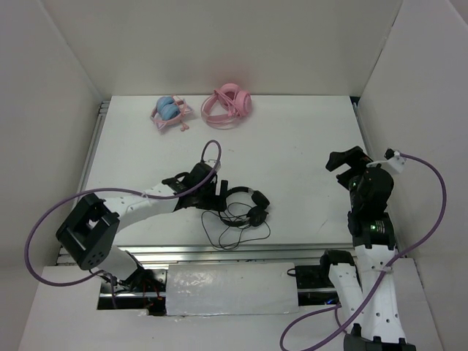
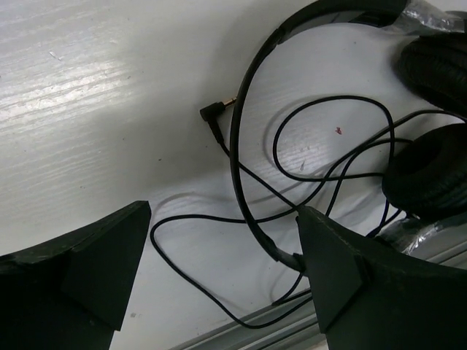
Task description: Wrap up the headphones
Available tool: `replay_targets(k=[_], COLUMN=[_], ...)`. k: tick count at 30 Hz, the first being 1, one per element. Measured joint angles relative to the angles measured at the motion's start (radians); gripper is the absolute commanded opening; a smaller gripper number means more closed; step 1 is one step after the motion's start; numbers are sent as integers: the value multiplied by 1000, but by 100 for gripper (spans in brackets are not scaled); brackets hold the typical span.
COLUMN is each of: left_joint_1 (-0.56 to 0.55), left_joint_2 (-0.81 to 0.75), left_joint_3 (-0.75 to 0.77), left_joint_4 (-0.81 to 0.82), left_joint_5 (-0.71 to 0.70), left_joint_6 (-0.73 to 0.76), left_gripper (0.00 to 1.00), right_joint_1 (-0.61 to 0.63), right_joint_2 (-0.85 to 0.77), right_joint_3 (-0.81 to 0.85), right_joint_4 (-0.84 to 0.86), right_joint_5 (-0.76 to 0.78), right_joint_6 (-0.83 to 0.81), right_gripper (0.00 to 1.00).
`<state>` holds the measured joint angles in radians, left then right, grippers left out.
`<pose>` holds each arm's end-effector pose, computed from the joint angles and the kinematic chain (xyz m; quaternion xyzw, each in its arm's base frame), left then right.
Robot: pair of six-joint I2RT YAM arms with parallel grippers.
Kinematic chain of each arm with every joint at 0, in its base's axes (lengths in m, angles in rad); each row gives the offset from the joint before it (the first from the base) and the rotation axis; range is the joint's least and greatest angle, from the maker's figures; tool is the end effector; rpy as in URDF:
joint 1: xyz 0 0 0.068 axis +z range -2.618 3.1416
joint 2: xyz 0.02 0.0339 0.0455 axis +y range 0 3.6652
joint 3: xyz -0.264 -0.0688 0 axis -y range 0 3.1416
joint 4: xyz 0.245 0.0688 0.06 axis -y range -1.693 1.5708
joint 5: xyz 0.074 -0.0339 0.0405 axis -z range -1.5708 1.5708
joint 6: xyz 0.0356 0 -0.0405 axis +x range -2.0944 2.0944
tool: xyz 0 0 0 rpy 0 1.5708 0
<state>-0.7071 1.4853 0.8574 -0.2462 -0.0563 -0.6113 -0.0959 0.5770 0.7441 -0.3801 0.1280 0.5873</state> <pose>0.2303 -0.1942 0.1972 0.0354 0.9389 -0.1881 0.2859 0.1361 -0.0177 0.3343 0.2980 0.7183 0.1041 0.6199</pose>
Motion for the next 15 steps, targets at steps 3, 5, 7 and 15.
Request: replay_targets(k=[3,5,7,15], left_joint_1=[-2,-3,-7,-34], left_joint_2=[26,48,79,182], left_joint_3=[10,17,25,71], left_joint_4=[10,17,31,45], left_joint_5=[-18,-29,-43,-55], left_joint_6=[-7,-19,-22,-22], left_gripper=[88,86,77,31], right_joint_1=[0,0,0,0], right_joint_2=[-13,-26,-34,-8], right_joint_3=[-11,-27,-41,-50], right_joint_4=[-1,-2,-3,-11], right_joint_5=[2,7,11,18], right_joint_6=[0,0,0,0], right_gripper=[100,100,100,100])
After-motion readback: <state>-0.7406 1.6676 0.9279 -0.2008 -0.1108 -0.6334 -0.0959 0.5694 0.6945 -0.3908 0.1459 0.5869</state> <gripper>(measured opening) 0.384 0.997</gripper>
